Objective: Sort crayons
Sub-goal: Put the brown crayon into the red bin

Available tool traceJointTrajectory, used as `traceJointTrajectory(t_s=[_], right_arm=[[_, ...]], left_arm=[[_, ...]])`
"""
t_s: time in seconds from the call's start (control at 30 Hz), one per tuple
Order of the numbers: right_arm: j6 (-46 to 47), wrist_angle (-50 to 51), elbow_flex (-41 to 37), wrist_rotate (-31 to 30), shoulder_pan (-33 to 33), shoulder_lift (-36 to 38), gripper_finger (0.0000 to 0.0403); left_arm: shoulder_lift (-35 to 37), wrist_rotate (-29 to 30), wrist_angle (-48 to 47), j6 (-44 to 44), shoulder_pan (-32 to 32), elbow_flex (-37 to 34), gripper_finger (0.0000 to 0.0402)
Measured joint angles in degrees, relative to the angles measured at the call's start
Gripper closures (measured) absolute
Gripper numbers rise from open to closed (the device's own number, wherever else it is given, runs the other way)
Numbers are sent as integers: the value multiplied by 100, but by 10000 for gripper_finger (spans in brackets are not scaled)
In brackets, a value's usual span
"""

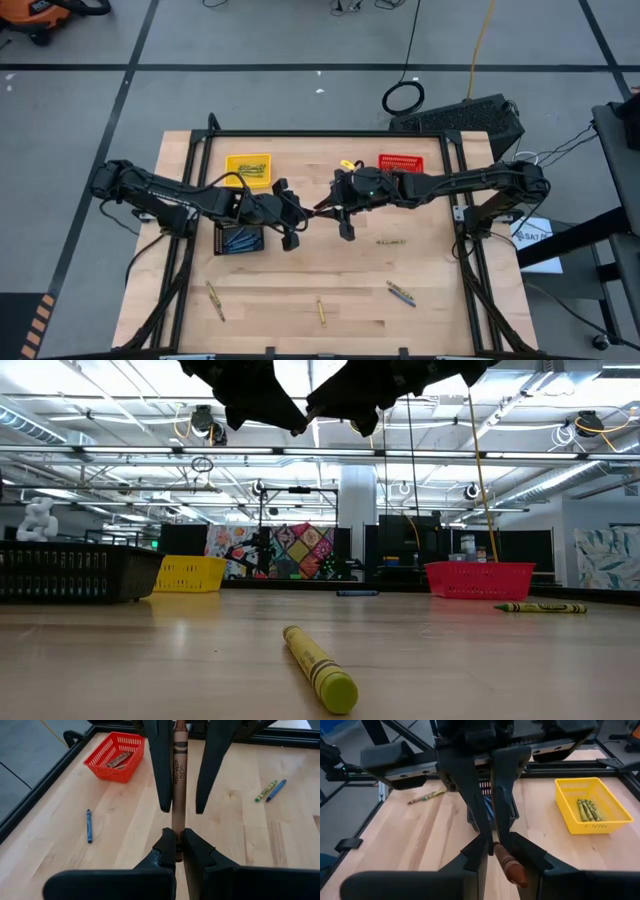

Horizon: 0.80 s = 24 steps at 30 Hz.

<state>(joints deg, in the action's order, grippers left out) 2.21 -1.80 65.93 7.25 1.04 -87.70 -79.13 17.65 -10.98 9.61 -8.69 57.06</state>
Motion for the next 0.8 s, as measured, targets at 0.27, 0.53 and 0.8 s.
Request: traceJointTrajectory(t_s=[0.27, 0.53, 0.8], right_arm=[[13, 74, 0, -149, 7, 0, 394], [210, 109, 0, -271, 7, 0, 398], [724, 115, 0, -275, 7, 0, 401]], left_arm=[[-2, 2, -11, -8, 0, 0, 393], [-2, 9, -15, -9, 0, 0, 393], [-2, 9, -28, -39, 4, 0, 393]])
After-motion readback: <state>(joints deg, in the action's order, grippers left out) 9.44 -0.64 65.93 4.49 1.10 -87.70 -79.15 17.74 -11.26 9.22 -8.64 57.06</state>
